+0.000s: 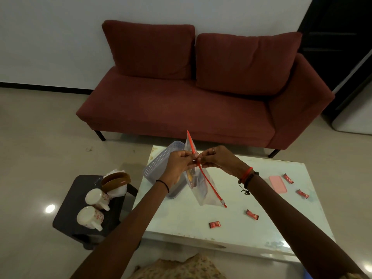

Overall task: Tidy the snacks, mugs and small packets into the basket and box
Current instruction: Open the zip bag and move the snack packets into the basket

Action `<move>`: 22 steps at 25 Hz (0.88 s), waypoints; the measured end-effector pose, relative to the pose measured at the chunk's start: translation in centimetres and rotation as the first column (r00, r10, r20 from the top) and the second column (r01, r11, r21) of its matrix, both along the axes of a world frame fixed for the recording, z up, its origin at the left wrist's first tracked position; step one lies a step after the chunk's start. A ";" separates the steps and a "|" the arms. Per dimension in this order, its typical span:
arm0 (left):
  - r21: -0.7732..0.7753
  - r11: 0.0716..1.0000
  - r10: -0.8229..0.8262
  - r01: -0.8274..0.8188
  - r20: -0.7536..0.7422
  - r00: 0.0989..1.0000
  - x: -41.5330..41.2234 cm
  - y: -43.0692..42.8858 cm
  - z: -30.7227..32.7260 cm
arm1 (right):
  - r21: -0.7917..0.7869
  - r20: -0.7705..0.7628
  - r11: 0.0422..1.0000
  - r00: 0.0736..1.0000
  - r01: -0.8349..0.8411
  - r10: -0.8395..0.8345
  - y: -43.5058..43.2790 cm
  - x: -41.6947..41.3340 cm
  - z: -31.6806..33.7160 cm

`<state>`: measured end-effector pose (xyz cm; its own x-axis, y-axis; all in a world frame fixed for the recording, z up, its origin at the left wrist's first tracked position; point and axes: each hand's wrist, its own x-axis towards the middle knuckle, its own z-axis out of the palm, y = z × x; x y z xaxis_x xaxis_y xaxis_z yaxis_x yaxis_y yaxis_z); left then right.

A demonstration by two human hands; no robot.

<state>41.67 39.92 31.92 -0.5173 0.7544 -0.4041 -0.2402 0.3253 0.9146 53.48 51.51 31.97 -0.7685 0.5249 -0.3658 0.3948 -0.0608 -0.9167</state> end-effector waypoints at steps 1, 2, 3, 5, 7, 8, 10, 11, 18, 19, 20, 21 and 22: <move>0.010 1.000 0.005 -0.005 0.005 1.000 0.1 -0.1 -0.1 | 0.061 0.037 0.998 0.999 -0.003 0.001 0.0 -0.2 0.0; 0.016 1.000 0.007 -0.008 0.010 1.000 0.1 -0.2 -0.1 | 0.135 0.082 0.991 0.997 -0.014 0.003 -0.1 -0.5 0.0; 0.016 1.000 0.010 -0.010 0.011 1.000 0.2 -0.2 -0.2 | 0.213 0.128 0.976 0.992 -0.035 0.008 -0.3 -0.8 0.0; 0.009 1.000 0.012 -0.012 0.006 1.000 0.2 -0.2 -0.4 | 0.319 0.177 0.946 0.984 -0.058 0.001 -0.8 -1.2 0.1; 0.031 0.999 0.010 -0.010 0.021 1.000 0.2 -0.2 -0.5 | 0.314 0.166 0.949 0.986 -0.022 -0.032 -0.9 -1.4 0.3; 0.053 0.998 0.013 -0.015 0.040 0.999 0.0 -0.2 -0.5 | 0.282 0.147 0.959 0.987 0.018 -0.062 -0.8 -1.3 0.4; 0.077 0.997 0.017 -0.022 0.061 0.998 -0.4 -0.4 -0.6 | 0.204 0.102 0.971 0.984 0.126 -0.149 -0.3 -0.8 0.6; 0.065 0.998 0.017 -0.020 0.047 0.999 -0.7 -0.6 -0.8 | 0.177 0.079 0.968 0.978 0.176 -0.192 0.1 -0.4 0.6; -0.032 0.992 0.101 -0.119 -0.348 0.932 -3.5 -2.1 -2.5 | 0.281 0.079 0.906 0.934 0.316 -0.349 2.4 2.2 -0.4; -0.030 0.994 0.084 -0.106 -0.410 0.908 -3.8 -2.3 -2.8 | 0.310 0.082 0.895 0.929 0.321 -0.362 2.5 2.4 -0.5; -0.023 0.996 0.066 -0.086 -0.459 0.886 -4.1 -2.3 -2.9 | 0.343 0.088 0.882 0.924 0.323 -0.372 2.6 2.5 -0.7; -0.014 0.998 0.047 -0.062 -0.494 0.868 -4.2 -2.3 -3.1 | 0.380 0.095 0.869 0.921 0.318 -0.379 2.6 2.5 -0.8; -0.009 0.999 0.032 -0.043 -0.518 0.855 -4.2 -2.3 -3.2 | 0.416 0.105 0.855 0.917 0.310 -0.384 2.5 2.4 -1.0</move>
